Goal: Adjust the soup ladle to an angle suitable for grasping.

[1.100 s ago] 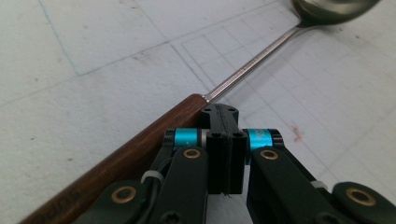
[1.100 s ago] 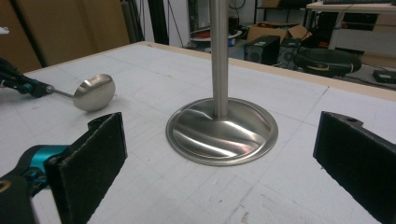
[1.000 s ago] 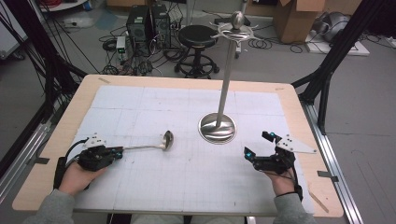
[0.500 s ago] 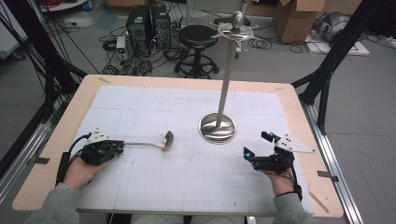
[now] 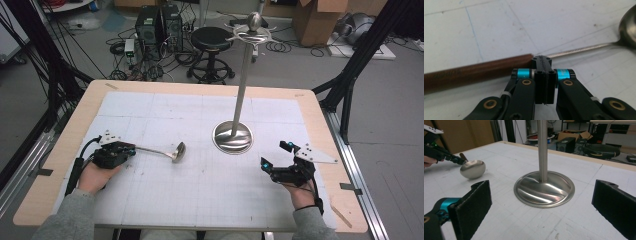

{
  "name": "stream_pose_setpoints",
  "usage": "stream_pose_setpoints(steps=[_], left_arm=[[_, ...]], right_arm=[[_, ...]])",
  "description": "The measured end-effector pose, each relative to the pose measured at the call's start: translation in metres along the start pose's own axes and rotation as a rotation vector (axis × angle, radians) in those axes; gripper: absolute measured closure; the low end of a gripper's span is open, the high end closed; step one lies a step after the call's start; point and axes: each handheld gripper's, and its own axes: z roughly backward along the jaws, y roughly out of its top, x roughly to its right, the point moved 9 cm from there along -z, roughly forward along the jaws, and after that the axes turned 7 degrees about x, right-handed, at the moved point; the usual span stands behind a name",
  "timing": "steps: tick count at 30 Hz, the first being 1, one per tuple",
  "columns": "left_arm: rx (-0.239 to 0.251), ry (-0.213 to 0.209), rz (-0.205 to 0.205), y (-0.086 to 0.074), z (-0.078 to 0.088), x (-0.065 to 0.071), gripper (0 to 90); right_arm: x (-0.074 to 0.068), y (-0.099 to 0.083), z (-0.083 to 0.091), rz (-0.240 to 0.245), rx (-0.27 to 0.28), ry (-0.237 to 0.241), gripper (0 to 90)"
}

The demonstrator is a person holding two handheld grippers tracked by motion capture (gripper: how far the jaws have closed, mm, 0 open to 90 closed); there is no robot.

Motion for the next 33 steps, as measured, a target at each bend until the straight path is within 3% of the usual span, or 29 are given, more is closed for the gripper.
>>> stream_pose_setpoints(steps=[3,4,5,6,10,17,18,21,23,33], left_arm=[[0.026,-0.031,-0.003,0.008,-0.002,0.01,89.5],[0.032,-0.048,-0.025,0.012,-0.006,0.02,89.5],[0.032,-0.048,-0.025,0.012,-0.006,0.02,89.5],[0.027,-0.052,-0.051,0.016,-0.011,0.027,89.5],[0.042,-0.067,-0.05,0.022,-0.019,0.034,89.3],[0.014,-0.081,-0.059,0.021,-0.039,0.044,89.3],[0.036,-0.087,-0.056,0.026,-0.044,0.05,89.3],[0.036,-0.086,-0.066,0.027,-0.051,0.057,89.3],[0.005,-0.095,-0.097,0.024,-0.06,0.065,89.2],[-0.041,-0.097,-0.105,0.02,-0.069,0.07,89.3]], right_arm=[[0.002,-0.001,0.0,-0.012,-0.003,-0.009,1.6],[0.003,-0.001,-0.001,-0.008,-0.003,-0.012,1.6],[0.003,-0.001,-0.001,-0.008,-0.003,-0.012,1.6],[0.002,-0.002,-0.001,-0.001,-0.008,-0.008,1.6],[0.0,-0.002,-0.002,0.002,-0.01,0.002,1.6],[0.0,-0.002,-0.002,-0.007,-0.01,0.005,1.6],[0.0,-0.003,-0.002,0.0,-0.011,0.008,1.6],[-0.001,-0.003,-0.003,-0.002,-0.015,0.01,1.6],[-0.001,-0.003,-0.002,-0.003,-0.013,0.012,1.6],[-0.002,-0.003,-0.002,-0.005,-0.012,0.019,1.6]])
